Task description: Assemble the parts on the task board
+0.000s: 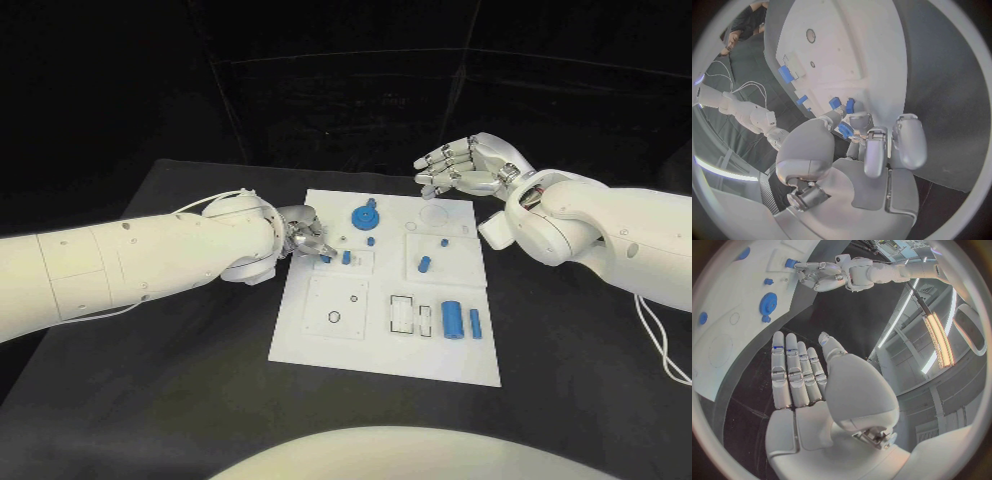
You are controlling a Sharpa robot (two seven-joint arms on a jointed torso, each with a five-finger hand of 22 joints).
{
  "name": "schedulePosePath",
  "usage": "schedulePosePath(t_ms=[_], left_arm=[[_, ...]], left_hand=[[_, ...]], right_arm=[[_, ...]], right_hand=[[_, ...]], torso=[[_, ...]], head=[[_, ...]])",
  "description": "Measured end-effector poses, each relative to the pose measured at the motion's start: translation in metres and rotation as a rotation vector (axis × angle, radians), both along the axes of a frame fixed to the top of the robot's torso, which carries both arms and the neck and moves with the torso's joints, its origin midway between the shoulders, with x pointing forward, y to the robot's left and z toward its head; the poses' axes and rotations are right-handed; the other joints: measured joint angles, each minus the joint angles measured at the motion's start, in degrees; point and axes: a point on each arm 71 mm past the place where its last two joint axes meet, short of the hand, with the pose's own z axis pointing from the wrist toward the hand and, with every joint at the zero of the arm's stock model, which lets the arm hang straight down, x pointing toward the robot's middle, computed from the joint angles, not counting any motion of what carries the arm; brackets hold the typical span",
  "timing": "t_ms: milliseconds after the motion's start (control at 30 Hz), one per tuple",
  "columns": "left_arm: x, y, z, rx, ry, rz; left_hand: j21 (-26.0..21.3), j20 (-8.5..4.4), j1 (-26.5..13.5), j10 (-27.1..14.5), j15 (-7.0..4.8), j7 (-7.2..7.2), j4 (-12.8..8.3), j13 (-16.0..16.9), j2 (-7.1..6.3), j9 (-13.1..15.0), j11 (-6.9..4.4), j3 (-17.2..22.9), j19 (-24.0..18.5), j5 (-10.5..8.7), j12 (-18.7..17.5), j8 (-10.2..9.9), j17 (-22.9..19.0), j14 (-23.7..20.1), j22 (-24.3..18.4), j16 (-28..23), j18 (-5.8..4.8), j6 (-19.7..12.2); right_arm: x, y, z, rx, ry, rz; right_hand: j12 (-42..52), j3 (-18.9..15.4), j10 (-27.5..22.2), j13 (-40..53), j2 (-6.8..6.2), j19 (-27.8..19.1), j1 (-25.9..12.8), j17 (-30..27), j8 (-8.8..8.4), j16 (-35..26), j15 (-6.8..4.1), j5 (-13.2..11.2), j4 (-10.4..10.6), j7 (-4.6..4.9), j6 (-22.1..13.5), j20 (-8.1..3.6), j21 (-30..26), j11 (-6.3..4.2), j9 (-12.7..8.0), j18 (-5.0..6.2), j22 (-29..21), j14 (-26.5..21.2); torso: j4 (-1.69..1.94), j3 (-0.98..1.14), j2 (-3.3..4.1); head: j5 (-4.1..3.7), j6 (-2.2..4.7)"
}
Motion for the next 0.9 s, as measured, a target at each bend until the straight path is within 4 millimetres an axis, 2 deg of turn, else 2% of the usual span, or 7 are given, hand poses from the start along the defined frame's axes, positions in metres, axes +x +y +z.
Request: schedulePosePath(t_ms=[567,767,900], left_arm=[[0.0045,0.0006,-0.0010,0.003,0.004,0.011],[0.0051,0.0004,-0.0011,0.003,0.004,0.012],[0.0051,0.0004,-0.0012,0.001,0.004,0.014]], left_hand=[[0.00,0.00,-1.93,0.00,0.00,0.19,1.40,0.01,-0.36,0.33,0.00,-2.08,0.00,-0.14,0.00,0.04,0.00,0.00,0.00,0.00,0.00,0.20],[0.00,0.00,-4.64,0.00,0.00,0.00,3.32,0.22,-1.27,0.71,0.00,-5.26,0.00,-0.27,0.36,0.31,0.00,0.00,0.01,0.00,0.00,0.39],[0.00,-0.20,-5.34,0.00,-0.21,-0.20,4.25,0.43,-1.28,1.00,0.00,-6.82,0.20,-0.27,0.39,0.44,0.00,-0.21,0.18,0.00,0.00,0.59]], right_arm=[[-0.0003,0.0000,0.0000,0.000,0.002,0.002],[-0.0003,0.0000,-0.0001,0.000,0.002,0.003],[-0.0003,0.0001,-0.0001,0.000,0.002,0.003]], right_hand=[[0.23,0.00,0.00,-0.24,0.00,0.21,0.00,-0.09,0.00,-0.22,0.00,0.00,0.00,-0.20,-0.20,0.21,-0.36,0.00,0.00,0.00,-0.14,0.00],[0.23,0.00,0.00,-0.24,0.00,0.21,0.00,-0.09,0.00,-0.22,0.00,0.00,0.00,-0.20,-0.20,0.21,-0.36,0.00,0.00,0.00,-0.13,0.00],[0.23,0.00,0.00,-0.24,0.00,0.21,0.00,-0.09,0.00,-0.22,0.00,0.00,0.00,-0.20,-0.20,0.20,-0.36,0.00,0.00,0.00,-0.13,0.00]], torso=[[-0.02,0.02,-0.02],[-0.01,-0.01,-0.02],[0.02,-0.01,-0.03]], head=[[-0.17,-0.13],[-0.21,-0.12],[-0.23,-0.10]])
